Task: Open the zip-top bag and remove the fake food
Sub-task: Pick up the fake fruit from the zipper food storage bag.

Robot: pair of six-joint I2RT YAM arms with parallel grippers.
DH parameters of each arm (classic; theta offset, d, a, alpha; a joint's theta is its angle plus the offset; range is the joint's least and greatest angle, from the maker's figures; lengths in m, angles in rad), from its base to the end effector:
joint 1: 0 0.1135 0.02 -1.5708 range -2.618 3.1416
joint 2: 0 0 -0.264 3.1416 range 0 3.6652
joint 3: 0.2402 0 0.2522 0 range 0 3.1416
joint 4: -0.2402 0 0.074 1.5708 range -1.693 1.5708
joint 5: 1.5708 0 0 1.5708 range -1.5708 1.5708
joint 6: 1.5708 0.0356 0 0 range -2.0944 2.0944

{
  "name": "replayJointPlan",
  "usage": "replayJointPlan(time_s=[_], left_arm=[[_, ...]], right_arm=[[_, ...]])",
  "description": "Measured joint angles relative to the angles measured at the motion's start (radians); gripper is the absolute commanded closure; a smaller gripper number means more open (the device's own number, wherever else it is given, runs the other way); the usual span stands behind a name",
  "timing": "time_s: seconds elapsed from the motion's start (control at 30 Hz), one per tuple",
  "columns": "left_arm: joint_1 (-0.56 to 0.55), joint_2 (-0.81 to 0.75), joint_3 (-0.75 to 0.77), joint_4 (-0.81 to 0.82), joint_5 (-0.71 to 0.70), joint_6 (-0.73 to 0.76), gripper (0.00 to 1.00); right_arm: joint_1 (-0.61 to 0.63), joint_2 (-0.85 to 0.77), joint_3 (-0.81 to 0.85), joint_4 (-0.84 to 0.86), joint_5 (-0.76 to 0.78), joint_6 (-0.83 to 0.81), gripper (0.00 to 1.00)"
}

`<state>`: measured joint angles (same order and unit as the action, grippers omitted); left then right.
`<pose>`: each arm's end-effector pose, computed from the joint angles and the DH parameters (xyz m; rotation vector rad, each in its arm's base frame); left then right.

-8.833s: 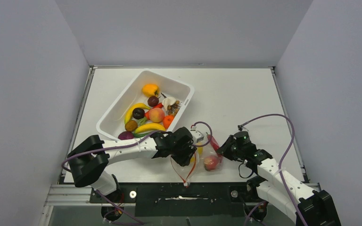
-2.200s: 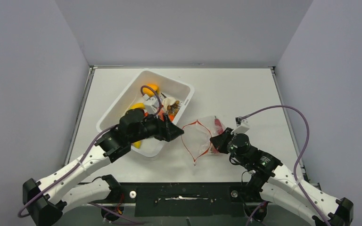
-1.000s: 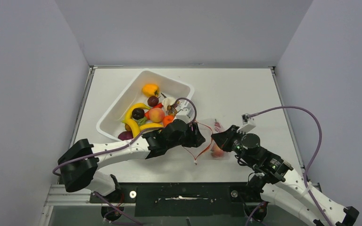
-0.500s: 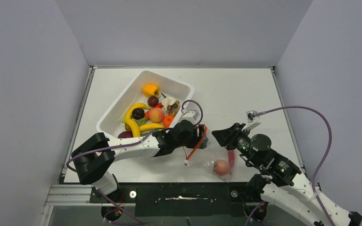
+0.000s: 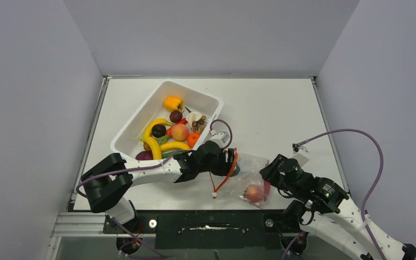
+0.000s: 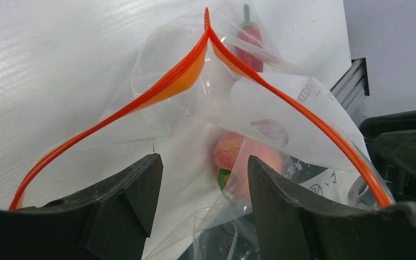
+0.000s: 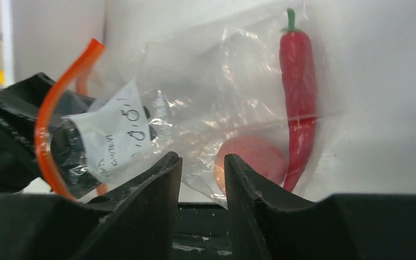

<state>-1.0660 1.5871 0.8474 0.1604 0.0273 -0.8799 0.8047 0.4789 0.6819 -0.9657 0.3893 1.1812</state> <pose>0.1623 -0.2958 0.1967 0.2392 2.3731 -1.0845 0.0727 0.0561 0.2694 0.6279 2.2481 0.5826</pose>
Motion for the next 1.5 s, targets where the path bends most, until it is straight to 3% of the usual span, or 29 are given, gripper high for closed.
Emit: replayJointPlan(time_s=[0.07,0.2,0.67,1.1,1.27,1.5], left_arm=[[0.000,0.000,0.000,0.006,0.026,0.002,0.42],[0.000,0.000,0.000,0.009,0.063,0.006,0.42],[0.000,0.000,0.000,0.002,0.121,0.031,0.42],[0.001,0.007,-0.061,0.102,0.130,-0.012,0.36],[0.001,0.034,-0.063,0.139,0.130,-0.016,0.36],[0.001,0.040,-0.063,0.143,0.087,-0.016,0.36]], right_arm=[[0.000,0.030,-0.006,-0.043,-0.036,0.027,0.77],[0.000,0.049,-0.064,-0.064,-0.119,0.050,0.81],[0.000,0.073,-0.169,-0.118,-0.330,0.039,0.76],[-0.012,0.066,-0.371,0.159,-0.225,0.141,0.74],[-0.057,0.057,-0.350,0.152,-0.203,0.135,0.76],[-0.071,-0.031,-0.190,0.072,-0.124,0.112,0.79]])
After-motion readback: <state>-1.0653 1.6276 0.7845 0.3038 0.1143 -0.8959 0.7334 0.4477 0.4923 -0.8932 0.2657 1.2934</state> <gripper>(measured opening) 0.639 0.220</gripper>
